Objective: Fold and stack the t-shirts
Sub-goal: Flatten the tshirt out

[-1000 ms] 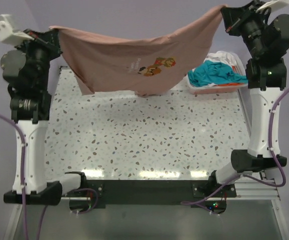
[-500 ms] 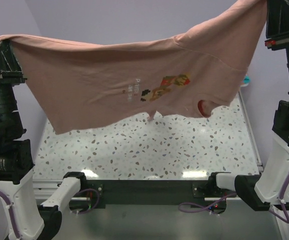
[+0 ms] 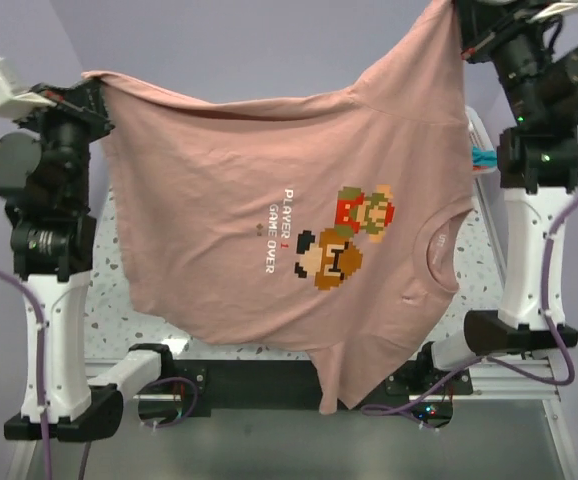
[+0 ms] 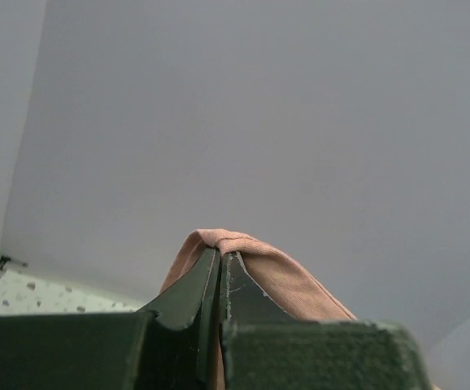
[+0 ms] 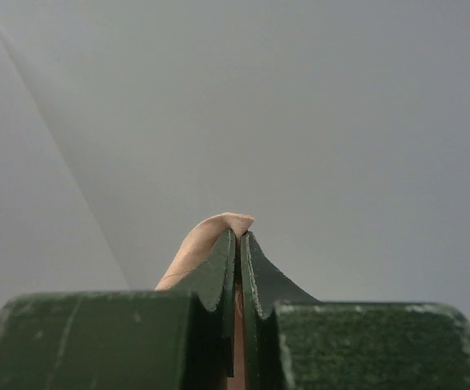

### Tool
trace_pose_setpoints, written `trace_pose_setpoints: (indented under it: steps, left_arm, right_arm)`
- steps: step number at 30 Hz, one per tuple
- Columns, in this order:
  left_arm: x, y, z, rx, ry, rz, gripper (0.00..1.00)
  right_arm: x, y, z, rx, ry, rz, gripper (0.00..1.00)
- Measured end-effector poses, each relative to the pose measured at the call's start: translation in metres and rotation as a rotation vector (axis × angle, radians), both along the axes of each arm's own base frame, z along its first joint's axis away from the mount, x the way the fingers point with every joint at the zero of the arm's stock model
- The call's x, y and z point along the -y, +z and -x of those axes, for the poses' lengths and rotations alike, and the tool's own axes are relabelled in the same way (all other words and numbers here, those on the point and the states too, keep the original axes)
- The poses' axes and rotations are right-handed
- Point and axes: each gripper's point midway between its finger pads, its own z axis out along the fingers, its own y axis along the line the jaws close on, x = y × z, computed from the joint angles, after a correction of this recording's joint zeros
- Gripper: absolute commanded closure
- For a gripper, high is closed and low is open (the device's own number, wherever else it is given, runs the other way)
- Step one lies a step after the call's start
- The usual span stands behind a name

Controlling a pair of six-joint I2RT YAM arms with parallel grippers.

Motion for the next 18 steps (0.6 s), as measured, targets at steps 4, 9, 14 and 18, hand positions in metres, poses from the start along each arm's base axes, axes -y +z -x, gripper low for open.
trace_pose_setpoints:
  steps: [4,9,14,18]
  left_arm:
    - [0.005,-0.057,-0.046,-0.181,-0.022,-0.004,1.00]
    - [0.007,-0.075,-0.048,-0.240,-0.033,-0.007,1.00]
    - [0.005,-0.054,-0.023,-0.171,-0.025,-0.005,1.00]
    - [0.000,-0.030,0.006,-0.082,-0.002,0.002,1.00]
  right_arm:
    - [0.000,-0.074,-0.068,-0.208,0.000,0.000,1.00]
    - [-0.001,-0.103,-0.081,-0.295,0.002,0.000,1.00]
    - [0.000,-0.077,-0.053,-0.230,0.002,0.000,1.00]
    - [0.000,-0.045,-0.018,-0.142,0.001,-0.001,1.00]
